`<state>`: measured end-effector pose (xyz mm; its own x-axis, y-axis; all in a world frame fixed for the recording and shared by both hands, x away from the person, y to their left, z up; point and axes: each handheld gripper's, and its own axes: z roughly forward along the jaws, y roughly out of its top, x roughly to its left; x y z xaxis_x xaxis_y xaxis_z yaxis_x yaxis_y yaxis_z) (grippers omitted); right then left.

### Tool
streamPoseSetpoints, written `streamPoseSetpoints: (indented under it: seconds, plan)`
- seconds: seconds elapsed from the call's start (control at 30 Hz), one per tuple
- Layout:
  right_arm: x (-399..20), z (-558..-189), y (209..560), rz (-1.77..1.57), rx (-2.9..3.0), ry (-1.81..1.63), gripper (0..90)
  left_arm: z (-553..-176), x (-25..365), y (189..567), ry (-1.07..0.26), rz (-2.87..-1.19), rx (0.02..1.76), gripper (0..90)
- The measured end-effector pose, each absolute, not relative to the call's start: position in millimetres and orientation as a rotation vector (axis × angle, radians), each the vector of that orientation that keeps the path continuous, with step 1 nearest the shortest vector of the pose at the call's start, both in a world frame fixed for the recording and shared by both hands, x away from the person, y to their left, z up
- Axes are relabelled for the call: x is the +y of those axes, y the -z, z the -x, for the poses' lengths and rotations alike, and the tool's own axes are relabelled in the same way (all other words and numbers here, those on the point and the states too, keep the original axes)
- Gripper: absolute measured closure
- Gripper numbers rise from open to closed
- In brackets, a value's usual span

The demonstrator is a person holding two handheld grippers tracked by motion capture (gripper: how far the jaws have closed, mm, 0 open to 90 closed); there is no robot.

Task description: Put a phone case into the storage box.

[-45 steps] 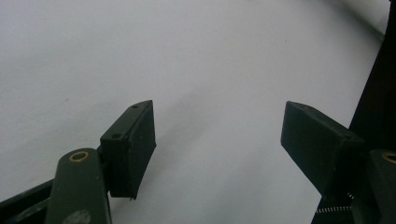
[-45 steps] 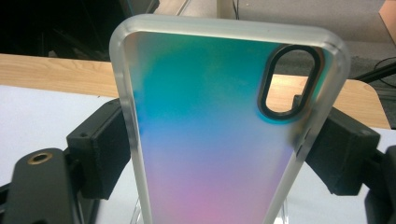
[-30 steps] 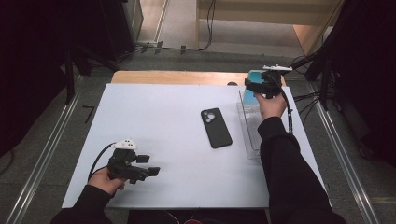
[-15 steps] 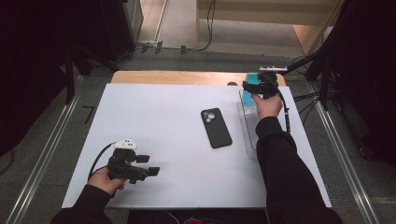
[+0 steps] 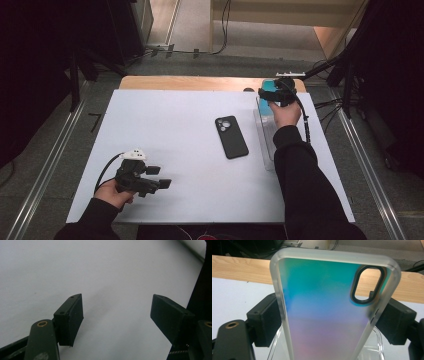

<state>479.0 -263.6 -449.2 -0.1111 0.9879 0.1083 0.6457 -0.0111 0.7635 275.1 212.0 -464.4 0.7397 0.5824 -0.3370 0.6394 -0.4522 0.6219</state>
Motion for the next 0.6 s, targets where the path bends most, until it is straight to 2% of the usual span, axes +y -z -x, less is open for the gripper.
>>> streamPoseSetpoints:
  seconds: [0.6]
  plan:
    - [-261.6, -478.3, 448.8, -1.672, 1.826, -0.951, 10.5, -275.2, 212.1, 464.6, 0.1, -2.17, 0.919, 27.0]
